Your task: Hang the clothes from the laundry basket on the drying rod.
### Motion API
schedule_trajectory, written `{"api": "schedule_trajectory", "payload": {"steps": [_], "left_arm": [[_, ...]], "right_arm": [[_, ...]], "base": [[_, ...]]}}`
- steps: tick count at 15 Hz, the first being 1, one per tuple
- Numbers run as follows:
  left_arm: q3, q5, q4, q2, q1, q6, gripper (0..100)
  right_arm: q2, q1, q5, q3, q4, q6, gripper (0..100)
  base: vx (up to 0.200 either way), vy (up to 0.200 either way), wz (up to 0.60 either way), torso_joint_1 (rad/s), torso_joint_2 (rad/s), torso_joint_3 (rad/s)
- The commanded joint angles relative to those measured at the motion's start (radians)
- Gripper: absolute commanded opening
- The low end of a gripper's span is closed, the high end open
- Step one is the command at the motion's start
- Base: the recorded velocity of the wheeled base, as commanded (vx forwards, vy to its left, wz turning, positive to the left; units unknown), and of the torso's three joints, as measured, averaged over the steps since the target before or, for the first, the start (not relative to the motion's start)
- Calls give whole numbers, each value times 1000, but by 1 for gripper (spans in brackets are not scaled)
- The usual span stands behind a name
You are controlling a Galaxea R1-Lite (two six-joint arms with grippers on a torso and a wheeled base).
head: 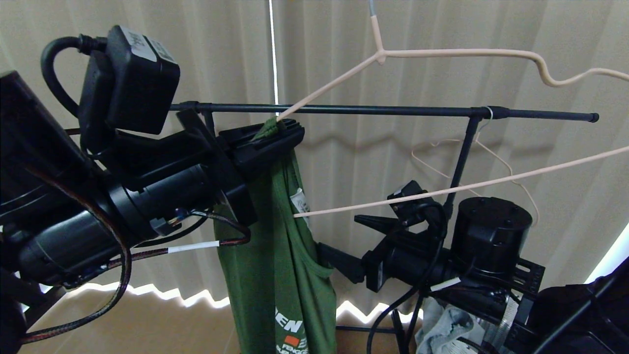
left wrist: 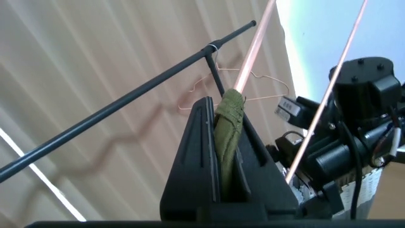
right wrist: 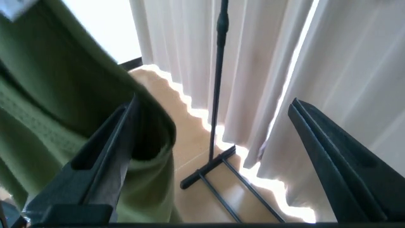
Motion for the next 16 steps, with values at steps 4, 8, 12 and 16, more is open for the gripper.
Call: {"api": "schedule_trajectory", "payload": {"steps": [4, 8, 12, 16], "left_arm": [[-6, -1, -2, 0, -4, 0, 0], [-13, -1, -2, -3, -1, -1, 0], [-9, 0, 0, 0, 25, 0, 0], [16, 3, 6, 7, 117, 29, 0]], "right_arm": [[8, 24, 1, 19, 3, -2, 100], [11, 35, -4, 87, 1, -2, 100], [-52, -11, -25, 151, 0, -2, 0], [-147, -103, -25, 191, 1, -3, 0]], "base": [[0, 0, 0, 0, 0, 0], [0, 0, 0, 0, 0, 0], [0, 0, 0, 0, 0, 0], [0, 0, 0, 0, 0, 0]]}}
